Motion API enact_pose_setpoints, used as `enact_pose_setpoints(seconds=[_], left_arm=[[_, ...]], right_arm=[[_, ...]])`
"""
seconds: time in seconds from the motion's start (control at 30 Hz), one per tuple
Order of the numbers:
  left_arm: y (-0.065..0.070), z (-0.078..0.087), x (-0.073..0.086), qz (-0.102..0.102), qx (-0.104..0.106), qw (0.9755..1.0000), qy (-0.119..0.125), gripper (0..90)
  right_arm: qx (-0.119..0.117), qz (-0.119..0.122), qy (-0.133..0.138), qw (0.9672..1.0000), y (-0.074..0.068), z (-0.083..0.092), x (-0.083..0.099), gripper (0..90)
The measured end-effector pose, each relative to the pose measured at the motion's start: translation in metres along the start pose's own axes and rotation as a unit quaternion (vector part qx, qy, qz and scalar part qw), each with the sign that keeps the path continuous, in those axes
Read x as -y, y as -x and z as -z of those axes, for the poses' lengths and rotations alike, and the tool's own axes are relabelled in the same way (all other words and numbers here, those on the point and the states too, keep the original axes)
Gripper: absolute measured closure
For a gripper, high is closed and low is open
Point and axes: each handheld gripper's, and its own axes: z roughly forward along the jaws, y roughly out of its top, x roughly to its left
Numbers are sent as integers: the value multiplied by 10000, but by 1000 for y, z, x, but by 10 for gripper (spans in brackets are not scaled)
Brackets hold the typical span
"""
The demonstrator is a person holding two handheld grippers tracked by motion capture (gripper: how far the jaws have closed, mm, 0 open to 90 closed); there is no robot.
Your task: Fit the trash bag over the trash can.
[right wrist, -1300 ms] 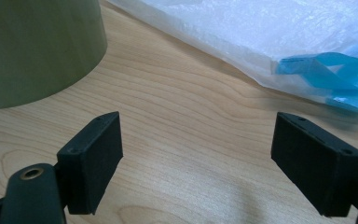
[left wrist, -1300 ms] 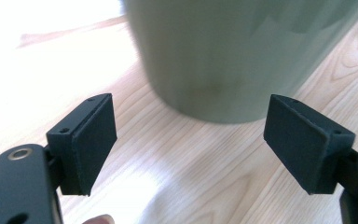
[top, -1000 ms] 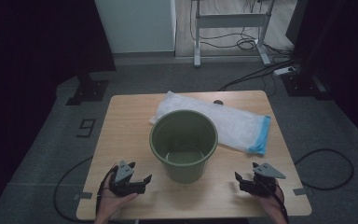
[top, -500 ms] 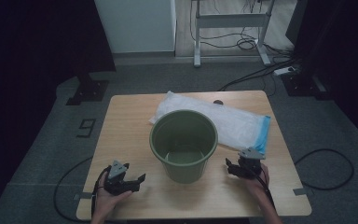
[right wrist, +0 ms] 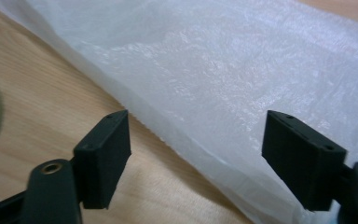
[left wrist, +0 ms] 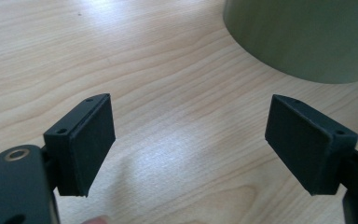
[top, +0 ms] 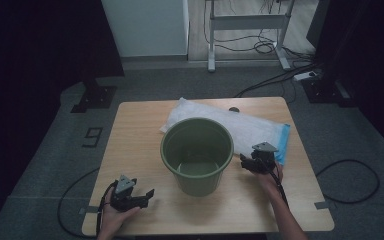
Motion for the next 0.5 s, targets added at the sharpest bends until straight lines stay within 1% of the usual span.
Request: enact_pose_setpoints(seconds=[0.03,0.07,0.1,0.13,0.17,0.23,0.27,0.33,0.4,0.43,0.47,0.5], left_arm=[[0,0,1,1,-1,10000,-14,154],[-1,0,2,18,15,10000,-19,154],[-1,0,2,18,15,10000,-19,154],[-2,0,3,25,21,10000,-35,154],[-2,0,3,36,22,10000,-40,154],[-3,0,4,61,30,10000,-43,155],[-4,0,5,111,53,9999,-30,154],[-5,0,5,195,80,9998,-7,155],[-7,0,6,240,99,9997,1,154],[-7,1,6,269,116,9996,20,154],[-7,1,6,284,124,9995,32,154],[-8,1,6,301,131,9994,49,154]], right_arm=[[-3,-22,-41,10000,1,-3,0,252],[-48,-68,-156,9998,4,-9,0,290],[-48,-68,-156,9998,4,-9,0,290],[-75,-72,-181,9998,5,-10,1,310],[-185,-83,-247,9995,5,-12,1,328],[-184,-61,-300,9994,6,-13,2,368],[-175,-88,-309,9993,6,-13,2,391],[-265,-152,-346,9989,7,-12,2,430],[-218,-53,-372,9991,7,-11,3,457],[-213,-71,-427,9988,9,-10,4,485],[-213,-71,-427,9988,9,-10,4,485],[-196,-64,-429,9989,10,-10,5,509]])
